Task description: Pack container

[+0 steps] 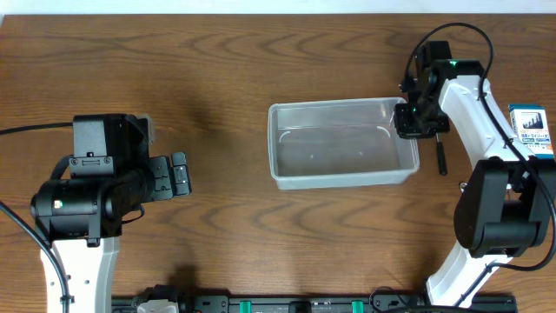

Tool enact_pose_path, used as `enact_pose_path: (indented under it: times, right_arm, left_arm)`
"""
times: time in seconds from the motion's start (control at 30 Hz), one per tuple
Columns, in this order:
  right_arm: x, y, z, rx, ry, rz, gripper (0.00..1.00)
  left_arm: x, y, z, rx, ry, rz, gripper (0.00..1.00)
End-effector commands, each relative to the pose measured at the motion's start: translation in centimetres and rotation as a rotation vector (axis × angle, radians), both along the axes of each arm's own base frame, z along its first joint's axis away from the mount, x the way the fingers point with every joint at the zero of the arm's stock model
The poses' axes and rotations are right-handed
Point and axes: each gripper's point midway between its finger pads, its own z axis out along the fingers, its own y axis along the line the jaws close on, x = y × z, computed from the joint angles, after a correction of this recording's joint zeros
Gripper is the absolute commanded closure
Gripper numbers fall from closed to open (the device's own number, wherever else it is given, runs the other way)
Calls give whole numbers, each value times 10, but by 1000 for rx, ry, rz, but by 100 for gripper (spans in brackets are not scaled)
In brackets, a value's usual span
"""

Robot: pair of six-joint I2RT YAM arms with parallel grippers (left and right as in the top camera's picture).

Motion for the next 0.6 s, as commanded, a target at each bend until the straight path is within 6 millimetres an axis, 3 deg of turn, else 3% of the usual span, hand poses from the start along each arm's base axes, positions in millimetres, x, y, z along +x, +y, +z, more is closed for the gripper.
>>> enact_pose_path:
  times: [0.0,0.23,0.57]
  right_arm:
    - [-6,-2,-5,-28,27,28,74]
    - [-4,-1,-5,-22,21,27,51]
    - [2,6,1,22,-5,39,41]
  left_arm:
    - [1,4,7,10,-19,20,2]
    - [1,4,7,10,-20,20,2]
    - [2,4,7,11,-24,20,2]
